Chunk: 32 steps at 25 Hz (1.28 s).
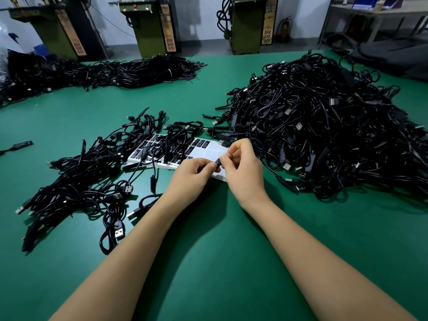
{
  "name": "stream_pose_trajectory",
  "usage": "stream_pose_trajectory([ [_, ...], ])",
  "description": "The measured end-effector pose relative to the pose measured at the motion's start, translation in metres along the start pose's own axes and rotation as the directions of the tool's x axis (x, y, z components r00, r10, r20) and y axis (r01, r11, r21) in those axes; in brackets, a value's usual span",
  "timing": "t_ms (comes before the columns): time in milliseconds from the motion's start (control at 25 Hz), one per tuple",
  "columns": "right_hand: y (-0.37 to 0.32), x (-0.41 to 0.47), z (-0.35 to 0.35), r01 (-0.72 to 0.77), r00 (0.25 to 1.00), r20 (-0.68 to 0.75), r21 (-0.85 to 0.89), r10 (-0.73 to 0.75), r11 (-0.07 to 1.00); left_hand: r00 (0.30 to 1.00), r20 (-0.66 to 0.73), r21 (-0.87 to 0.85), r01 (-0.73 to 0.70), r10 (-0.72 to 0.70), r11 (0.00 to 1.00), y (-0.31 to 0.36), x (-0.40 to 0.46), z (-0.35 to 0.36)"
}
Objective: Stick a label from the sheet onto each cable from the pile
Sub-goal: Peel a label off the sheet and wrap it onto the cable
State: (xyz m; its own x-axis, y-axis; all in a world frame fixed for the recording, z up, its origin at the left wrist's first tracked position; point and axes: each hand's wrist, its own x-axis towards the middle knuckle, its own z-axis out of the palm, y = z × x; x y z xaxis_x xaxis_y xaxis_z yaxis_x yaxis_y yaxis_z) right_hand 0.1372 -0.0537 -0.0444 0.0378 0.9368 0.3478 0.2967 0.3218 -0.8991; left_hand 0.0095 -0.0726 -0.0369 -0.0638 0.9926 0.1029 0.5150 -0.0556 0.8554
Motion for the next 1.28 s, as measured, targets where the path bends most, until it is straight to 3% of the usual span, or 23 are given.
stream_pose_trajectory([
  [440,-0.0011,-0.0013,0.0016,-0.019,1.000,0.001,-0.058,0.019,0.998,1.000,-0.027,0.035,0.000,0.001,0.999,0.0009,-0.0006,0.0025],
  [800,-0.0004,-0.0015,0.0041,0.061,0.998,-0.004,-0.125,-0.062,0.990,0.999,-0.044,0.078,-0.015,0.019,0.997,0.0021,-0.0015,0.0036],
  [1280,0.0047,0.0020,-0.0004,-0.041,0.999,-0.004,0.009,0.042,0.999,0.999,-0.046,0.050,-0.012,0.014,0.999,0.0015,-0.0033,0.0040],
])
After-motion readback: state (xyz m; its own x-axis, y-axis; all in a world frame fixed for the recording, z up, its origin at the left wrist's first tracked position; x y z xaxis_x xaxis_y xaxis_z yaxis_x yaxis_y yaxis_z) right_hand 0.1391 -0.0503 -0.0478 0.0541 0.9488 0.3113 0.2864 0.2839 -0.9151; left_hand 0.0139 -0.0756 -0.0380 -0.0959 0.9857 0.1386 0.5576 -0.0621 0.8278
